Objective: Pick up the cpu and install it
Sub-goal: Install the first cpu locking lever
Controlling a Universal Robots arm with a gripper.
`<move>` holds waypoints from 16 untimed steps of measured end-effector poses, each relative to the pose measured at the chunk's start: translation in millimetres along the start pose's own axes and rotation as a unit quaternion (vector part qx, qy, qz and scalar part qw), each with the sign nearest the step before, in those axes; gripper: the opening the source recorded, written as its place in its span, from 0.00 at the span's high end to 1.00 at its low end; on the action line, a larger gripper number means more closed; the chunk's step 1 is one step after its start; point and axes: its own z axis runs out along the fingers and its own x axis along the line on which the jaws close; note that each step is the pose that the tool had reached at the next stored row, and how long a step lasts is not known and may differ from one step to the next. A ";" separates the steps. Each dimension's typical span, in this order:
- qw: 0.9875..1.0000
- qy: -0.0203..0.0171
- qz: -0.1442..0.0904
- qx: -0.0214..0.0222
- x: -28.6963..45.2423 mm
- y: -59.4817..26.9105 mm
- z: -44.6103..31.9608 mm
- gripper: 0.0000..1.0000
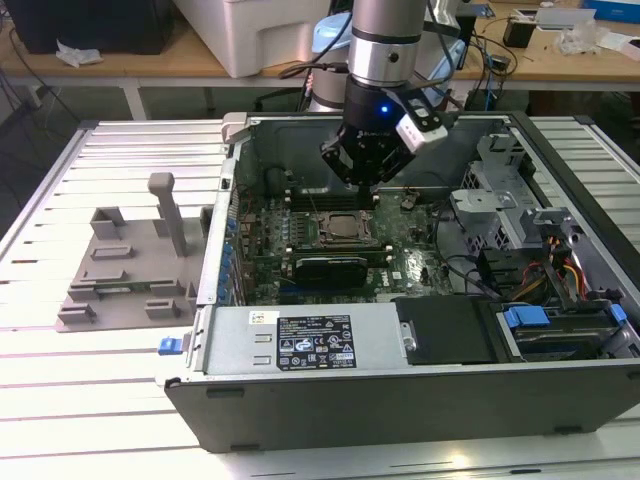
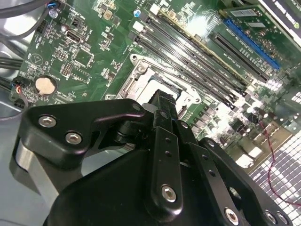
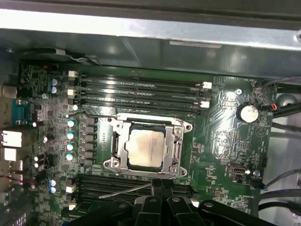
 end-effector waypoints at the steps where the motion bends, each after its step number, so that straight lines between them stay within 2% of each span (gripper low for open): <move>1: 1.000 -0.001 -0.006 0.000 0.0 0.0 0.0 0.89; 9: 0.999 -0.005 -0.045 0.002 0.0 0.0 0.0 0.89; 16: 0.997 -0.008 -0.077 0.004 0.0 0.0 0.0 0.89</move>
